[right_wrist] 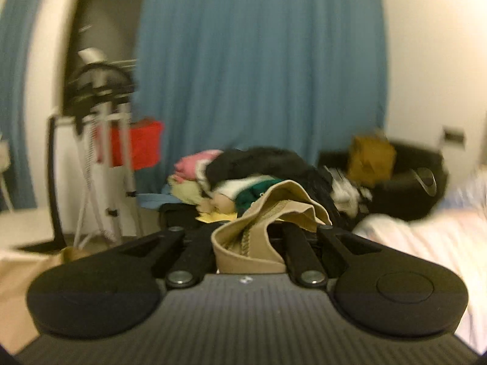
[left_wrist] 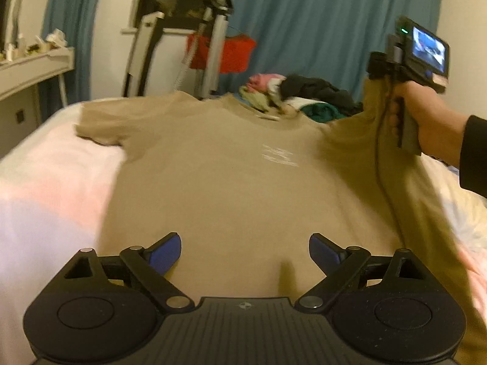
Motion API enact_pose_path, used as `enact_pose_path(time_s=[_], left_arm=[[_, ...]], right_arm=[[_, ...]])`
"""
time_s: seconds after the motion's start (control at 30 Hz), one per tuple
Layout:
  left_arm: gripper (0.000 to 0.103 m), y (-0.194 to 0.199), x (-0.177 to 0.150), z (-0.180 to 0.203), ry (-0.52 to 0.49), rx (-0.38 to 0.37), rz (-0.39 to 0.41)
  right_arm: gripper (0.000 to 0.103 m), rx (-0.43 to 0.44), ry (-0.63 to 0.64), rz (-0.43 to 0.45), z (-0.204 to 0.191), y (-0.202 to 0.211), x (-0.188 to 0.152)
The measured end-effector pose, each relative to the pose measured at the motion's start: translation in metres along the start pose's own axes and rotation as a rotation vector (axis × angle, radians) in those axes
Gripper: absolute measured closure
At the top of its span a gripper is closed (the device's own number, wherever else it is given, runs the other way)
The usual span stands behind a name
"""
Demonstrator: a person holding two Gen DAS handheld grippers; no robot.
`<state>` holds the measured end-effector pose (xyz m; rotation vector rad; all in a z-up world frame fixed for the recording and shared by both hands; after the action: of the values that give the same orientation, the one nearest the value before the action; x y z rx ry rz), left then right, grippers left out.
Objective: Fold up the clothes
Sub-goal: 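Grasp the T-shirt side with the right gripper, fold it toward the print, then grasp the other T-shirt side with the left gripper, fold it inward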
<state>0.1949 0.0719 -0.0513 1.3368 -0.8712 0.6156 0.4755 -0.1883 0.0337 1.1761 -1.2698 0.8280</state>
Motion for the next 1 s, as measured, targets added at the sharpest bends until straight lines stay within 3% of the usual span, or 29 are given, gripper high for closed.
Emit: enact_pose_path(time_s=[0.07, 0.2, 0.37, 0.47, 0.53, 0.6, 0.77, 1.0], left_arm=[[0.010, -0.001, 0.001, -0.014, 0.008, 0.041, 0.004], [0.010, -0.011, -0.003, -0.036, 0.026, 0.088, -0.023], [0.010, -0.024, -0.008, -0.044, 0.017, 0.097, -0.050], [0.009, -0.028, -0.008, -0.041, 0.000, 0.099, -0.056], [0.009, -0.029, -0.007, -0.038, -0.005, 0.097, -0.053], [0.009, -0.028, -0.006, -0.034, -0.014, 0.094, -0.048], [0.009, -0.021, -0.005, -0.025, -0.010, 0.076, -0.034], [0.009, 0.003, -0.002, -0.003, -0.025, 0.059, 0.015]], right_arm=[[0.097, 0.039, 0.086, -0.002, -0.047, 0.003, -0.014], [0.096, 0.099, 0.174, -0.097, -0.119, -0.010, -0.059], [0.096, 0.094, 0.295, -0.170, -0.162, -0.030, -0.098], [0.088, 0.145, 0.209, -0.259, -0.155, -0.042, -0.094], [0.036, 0.204, 0.160, -0.332, -0.150, -0.044, -0.086], [0.020, 0.269, 0.080, -0.343, -0.137, -0.029, -0.070], [0.020, 0.331, -0.118, -0.339, -0.084, 0.045, -0.027], [0.020, 0.307, -0.253, -0.346, 0.011, 0.198, -0.025]])
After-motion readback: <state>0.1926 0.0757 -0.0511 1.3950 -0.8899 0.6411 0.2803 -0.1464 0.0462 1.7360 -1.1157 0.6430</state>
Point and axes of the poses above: each gripper's, at about its wrist camera, not at the fingertips, and y roughly against the way its jaws point, z to its right, x to its top, the point moved 5 cm from there along -y, roughly the way its jaws point, and after that the axes turned 10 degrees about -y, right-handed, at the moved point
